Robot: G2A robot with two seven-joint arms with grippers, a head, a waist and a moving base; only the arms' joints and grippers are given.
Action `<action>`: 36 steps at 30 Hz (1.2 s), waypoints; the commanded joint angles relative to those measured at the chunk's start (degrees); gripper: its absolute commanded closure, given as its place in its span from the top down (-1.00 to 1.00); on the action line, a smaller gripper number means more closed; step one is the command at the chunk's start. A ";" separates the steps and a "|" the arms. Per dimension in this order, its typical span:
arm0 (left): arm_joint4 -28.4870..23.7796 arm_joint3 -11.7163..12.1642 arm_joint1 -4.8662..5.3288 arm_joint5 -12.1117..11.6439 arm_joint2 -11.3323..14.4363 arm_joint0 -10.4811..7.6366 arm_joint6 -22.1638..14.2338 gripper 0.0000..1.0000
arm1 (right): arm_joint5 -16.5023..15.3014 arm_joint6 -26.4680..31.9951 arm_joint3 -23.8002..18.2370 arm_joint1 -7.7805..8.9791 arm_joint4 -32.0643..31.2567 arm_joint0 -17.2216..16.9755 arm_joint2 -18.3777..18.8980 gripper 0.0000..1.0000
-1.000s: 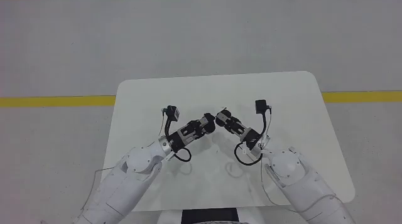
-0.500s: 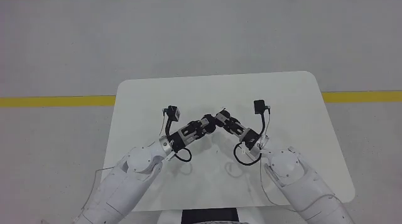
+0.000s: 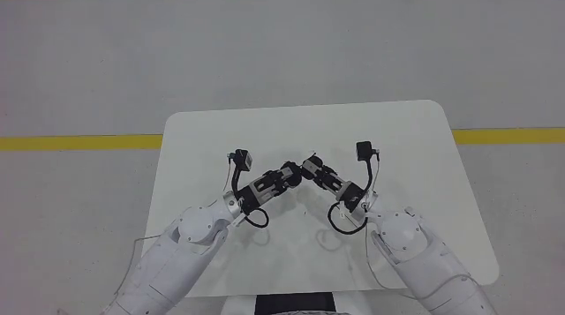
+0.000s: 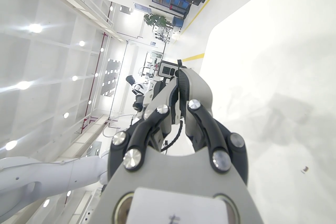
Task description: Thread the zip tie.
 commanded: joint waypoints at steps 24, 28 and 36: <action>-0.51 0.38 0.19 -0.22 -0.02 0.00 0.02 -0.96 | -0.55 0.99 -0.33 -0.39 -1.18 -0.33 0.33 -1.00; -0.47 0.46 0.20 -0.19 0.07 -0.08 0.01 -1.00 | -0.66 1.03 -0.29 -0.45 -1.24 -0.33 0.40 -1.00; -0.47 0.71 0.25 -0.33 0.06 -0.17 0.00 -1.00 | -0.67 0.71 -0.22 -0.53 -1.10 -0.74 0.87 1.00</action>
